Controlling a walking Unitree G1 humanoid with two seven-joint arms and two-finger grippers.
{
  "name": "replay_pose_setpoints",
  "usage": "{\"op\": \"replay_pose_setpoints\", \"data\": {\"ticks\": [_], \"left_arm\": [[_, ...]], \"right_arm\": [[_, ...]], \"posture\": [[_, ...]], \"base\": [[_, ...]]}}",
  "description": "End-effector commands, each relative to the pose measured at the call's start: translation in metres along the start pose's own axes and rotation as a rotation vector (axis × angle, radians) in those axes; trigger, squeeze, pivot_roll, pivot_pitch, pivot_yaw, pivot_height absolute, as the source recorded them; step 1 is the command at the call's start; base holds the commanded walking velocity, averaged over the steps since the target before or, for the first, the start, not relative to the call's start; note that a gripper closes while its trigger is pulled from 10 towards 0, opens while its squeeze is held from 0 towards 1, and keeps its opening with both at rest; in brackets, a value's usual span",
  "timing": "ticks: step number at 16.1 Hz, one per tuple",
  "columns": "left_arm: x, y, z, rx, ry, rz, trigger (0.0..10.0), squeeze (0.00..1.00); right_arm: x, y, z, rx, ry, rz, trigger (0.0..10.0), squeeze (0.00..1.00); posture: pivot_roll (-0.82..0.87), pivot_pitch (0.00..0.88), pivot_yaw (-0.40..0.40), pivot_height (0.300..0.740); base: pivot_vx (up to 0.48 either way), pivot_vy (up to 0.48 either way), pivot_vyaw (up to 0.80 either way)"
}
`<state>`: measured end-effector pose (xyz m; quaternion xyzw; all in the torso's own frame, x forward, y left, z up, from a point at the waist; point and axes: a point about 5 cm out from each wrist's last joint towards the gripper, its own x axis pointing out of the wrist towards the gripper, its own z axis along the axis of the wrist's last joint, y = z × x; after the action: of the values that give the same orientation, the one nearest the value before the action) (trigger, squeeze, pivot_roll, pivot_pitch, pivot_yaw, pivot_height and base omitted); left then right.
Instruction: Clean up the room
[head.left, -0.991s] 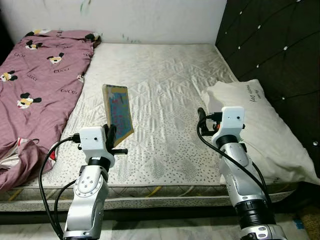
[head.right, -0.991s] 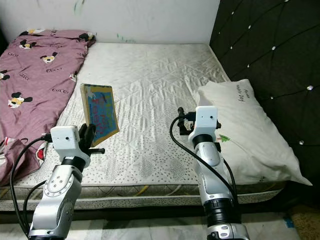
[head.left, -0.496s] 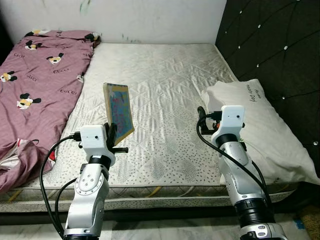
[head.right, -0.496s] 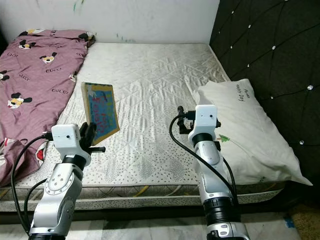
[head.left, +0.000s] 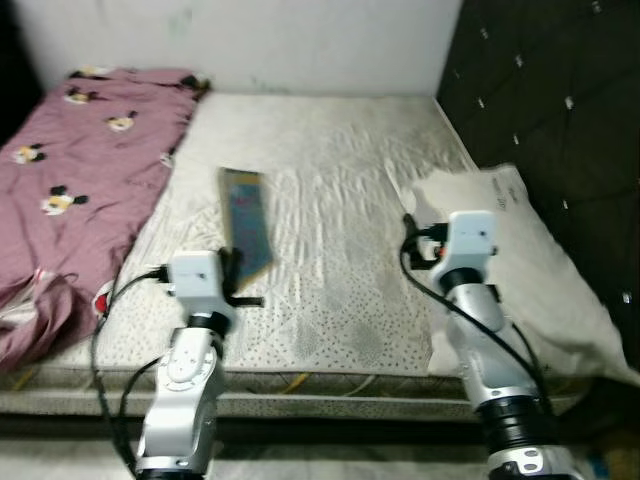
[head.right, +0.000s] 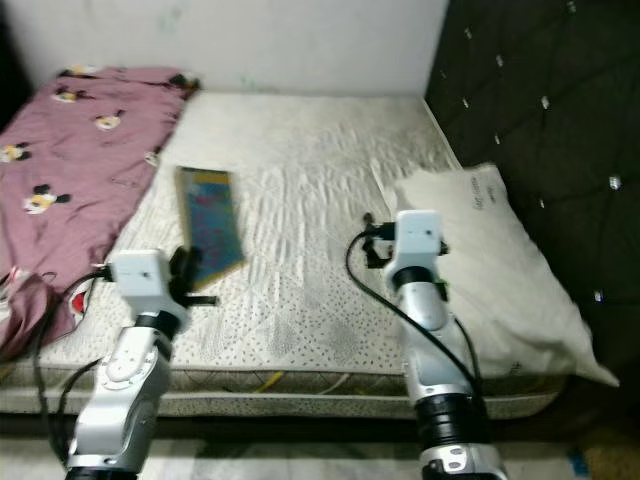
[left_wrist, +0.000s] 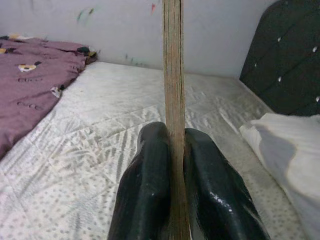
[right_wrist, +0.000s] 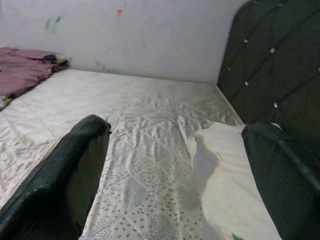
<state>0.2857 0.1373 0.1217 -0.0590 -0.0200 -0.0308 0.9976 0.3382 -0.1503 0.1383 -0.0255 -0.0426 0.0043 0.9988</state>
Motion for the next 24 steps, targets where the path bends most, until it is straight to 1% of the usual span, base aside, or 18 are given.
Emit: {"op": "replay_pose_setpoints", "data": {"ticks": [1, 5, 7, 9, 10, 12, 14, 16, 21, 24], "left_arm": [[0.001, 0.006, 0.007, 0.007, -0.037, 0.029, 10.0, 0.00], [0.002, 0.004, 0.007, 0.003, -0.038, 0.020, 10.0, 0.00], [0.004, 0.003, 0.010, 0.002, -0.067, 0.005, 10.0, 0.00], [0.003, 0.000, 0.010, 0.021, -0.071, -0.014, 10.0, 0.00], [0.001, -0.002, 0.009, -0.005, -0.070, -0.034, 10.0, 0.00], [0.000, -0.005, 0.009, -0.020, -0.076, -0.059, 10.0, 0.00], [0.000, -0.004, 0.009, -0.019, -0.077, -0.056, 10.0, 0.00], [0.001, -0.003, 0.010, -0.021, -0.080, -0.057, 10.0, 0.00], [0.001, -0.006, 0.010, -0.032, -0.082, -0.077, 10.0, 0.00], [0.001, -0.006, 0.010, -0.031, -0.081, -0.078, 10.0, 0.00]], "right_arm": [[0.001, 0.007, 0.001, 0.005, -0.003, 0.021, 10.0, 0.00], [0.000, 0.007, -0.002, 0.013, 0.004, 0.019, 10.0, 0.00], [0.000, 0.008, -0.003, 0.016, 0.007, 0.017, 10.0, 0.00], [-0.001, 0.008, -0.004, 0.022, 0.012, 0.016, 10.0, 0.00], [-0.001, 0.008, -0.005, 0.024, 0.014, 0.018, 10.0, 0.00], [-0.001, 0.008, -0.005, 0.027, 0.016, 0.020, 10.0, 0.00], [-0.001, 0.010, -0.006, 0.028, 0.018, 0.023, 10.0, 0.00], [-0.001, 0.010, -0.007, 0.027, 0.021, 0.027, 10.0, 0.00], [0.000, 0.010, -0.007, 0.023, 0.022, 0.026, 10.0, 0.00], [0.000, 0.010, -0.008, 0.022, 0.025, 0.028, 10.0, 0.00]], "posture": [[0.01, 0.039, -0.028, 0.740], [0.01, 0.038, -0.026, 0.740], [0.01, 0.038, -0.025, 0.740], [0.01, 0.038, -0.025, 0.740], [0.01, 0.038, -0.025, 0.740], [0.01, 0.038, -0.025, 0.740], [0.00, 0.037, -0.022, 0.740], [0.00, 0.036, -0.022, 0.740], [0.00, 0.036, -0.021, 0.740], [0.01, 0.033, -0.021, 0.740]], "base": [[0.000, -0.356, 0.00], [0.000, -0.356, 0.00], [0.000, 0.000, 0.00], [0.000, 0.000, 0.00], [0.000, 0.000, 0.00], [0.000, 0.000, 0.00], [0.000, 0.000, 0.00], [0.268, 0.000, 0.00], [0.310, 0.000, 0.00], [0.321, 0.000, 0.00]]}}
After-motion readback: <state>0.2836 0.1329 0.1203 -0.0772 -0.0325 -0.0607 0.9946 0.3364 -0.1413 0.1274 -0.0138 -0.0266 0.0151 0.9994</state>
